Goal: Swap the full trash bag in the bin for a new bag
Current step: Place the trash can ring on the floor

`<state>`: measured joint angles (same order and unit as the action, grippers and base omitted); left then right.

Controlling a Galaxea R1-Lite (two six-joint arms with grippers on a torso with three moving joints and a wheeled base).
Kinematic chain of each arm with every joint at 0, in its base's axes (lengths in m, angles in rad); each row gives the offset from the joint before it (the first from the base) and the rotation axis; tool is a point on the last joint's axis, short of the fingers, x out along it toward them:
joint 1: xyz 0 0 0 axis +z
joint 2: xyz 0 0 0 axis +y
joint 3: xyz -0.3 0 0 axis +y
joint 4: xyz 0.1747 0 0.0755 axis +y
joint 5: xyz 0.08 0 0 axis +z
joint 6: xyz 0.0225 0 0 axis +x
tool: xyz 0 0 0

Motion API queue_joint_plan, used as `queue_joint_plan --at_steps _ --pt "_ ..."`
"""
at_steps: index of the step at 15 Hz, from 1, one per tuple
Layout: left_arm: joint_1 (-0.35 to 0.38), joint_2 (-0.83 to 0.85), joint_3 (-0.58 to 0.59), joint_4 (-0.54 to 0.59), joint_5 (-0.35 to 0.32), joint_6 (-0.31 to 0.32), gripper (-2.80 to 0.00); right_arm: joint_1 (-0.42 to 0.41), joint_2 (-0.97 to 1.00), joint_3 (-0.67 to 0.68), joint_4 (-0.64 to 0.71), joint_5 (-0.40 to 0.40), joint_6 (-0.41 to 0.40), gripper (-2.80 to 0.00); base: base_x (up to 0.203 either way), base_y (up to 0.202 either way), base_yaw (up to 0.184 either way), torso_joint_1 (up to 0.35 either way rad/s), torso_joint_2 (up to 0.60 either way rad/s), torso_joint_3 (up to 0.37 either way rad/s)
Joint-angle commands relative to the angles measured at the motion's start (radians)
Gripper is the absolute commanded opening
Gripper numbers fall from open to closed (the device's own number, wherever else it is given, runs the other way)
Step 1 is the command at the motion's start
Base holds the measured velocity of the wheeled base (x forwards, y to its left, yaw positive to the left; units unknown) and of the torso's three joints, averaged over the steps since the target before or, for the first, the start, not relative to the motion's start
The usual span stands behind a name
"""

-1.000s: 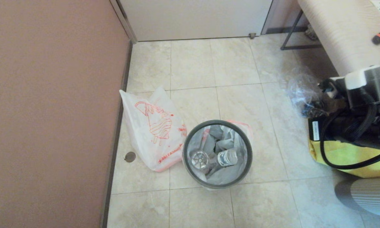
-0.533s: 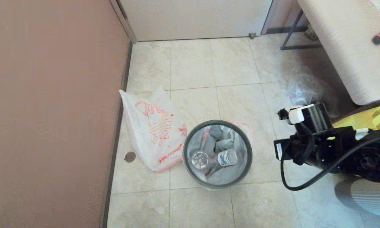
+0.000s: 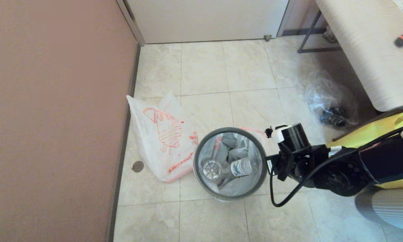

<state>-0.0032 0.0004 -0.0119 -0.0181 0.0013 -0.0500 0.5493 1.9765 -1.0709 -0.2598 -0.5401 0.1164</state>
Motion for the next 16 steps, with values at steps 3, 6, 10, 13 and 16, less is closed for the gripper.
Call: queue_joint_plan --at_steps 3,6,10,13,16 --pt "0.0 0.0 0.0 0.0 0.0 -0.001 -2.8 0.003 0.115 -0.131 -0.001 -0.023 0.0 0.0 0.0 0.0 0.0 0.0 0.0 0.0" --pt "0.0 0.0 0.0 0.0 0.0 -0.001 -2.8 0.003 0.162 -0.168 -0.003 -0.032 0.0 0.0 0.0 0.0 0.0 0.0 0.0 0.0" --pt "0.0 0.0 0.0 0.0 0.0 -0.001 -2.8 0.0 0.194 -0.201 -0.004 -0.04 -0.004 -2.8 0.0 0.0 0.0 0.0 0.0 0.0" --pt "0.0 0.0 0.0 0.0 0.0 -0.001 -2.8 -0.007 0.209 -0.211 -0.038 -0.041 -0.022 -2.8 0.0 0.0 0.0 0.0 0.0 0.0" --pt "0.0 0.0 0.0 0.0 0.0 -0.001 -2.8 -0.008 0.218 -0.207 -0.038 -0.044 -0.017 -2.8 0.0 0.0 0.0 0.0 0.0 0.0"
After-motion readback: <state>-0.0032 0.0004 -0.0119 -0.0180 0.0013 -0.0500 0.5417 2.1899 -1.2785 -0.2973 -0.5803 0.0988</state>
